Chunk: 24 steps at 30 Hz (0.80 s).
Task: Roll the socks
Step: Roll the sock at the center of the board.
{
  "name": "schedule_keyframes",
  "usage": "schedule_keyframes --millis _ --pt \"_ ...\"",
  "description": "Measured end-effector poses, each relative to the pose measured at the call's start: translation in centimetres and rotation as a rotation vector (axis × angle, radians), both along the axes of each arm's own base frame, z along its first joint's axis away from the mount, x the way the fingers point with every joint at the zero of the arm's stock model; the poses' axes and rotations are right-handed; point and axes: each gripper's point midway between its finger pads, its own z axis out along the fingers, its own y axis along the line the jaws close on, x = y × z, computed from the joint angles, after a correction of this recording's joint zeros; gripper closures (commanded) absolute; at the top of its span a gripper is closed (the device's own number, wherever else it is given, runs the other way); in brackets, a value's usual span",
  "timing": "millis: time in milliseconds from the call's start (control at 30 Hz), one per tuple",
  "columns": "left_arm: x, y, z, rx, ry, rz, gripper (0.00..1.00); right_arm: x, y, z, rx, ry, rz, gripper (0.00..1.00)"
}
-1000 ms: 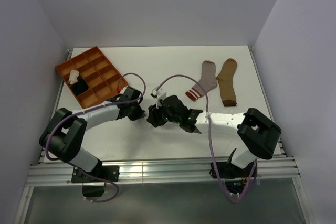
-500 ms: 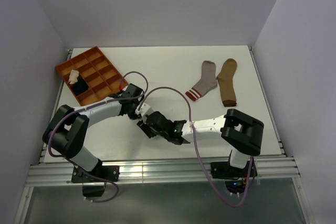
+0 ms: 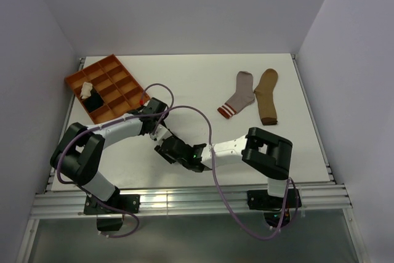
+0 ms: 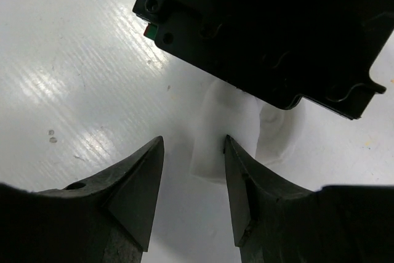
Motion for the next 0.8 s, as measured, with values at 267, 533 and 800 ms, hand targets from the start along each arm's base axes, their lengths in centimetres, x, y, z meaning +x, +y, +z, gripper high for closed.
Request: schedule_keyframes --millis 267,533,800 --pt "0.1 0.0 -0.1 0.003 -0.002 -0.012 0.99 0.6 -0.4 -0.2 -0.008 -0.027 -0.071 0.48" --pt "0.1 0.0 0.0 0.005 -0.003 -0.016 1.0 0.8 -0.7 -0.4 -0.01 -0.029 -0.095 0.49" --pt "0.4 -0.1 0.0 0.003 -0.003 -0.029 1.0 1.5 -0.8 -1.1 -0.03 -0.048 -0.134 0.51"
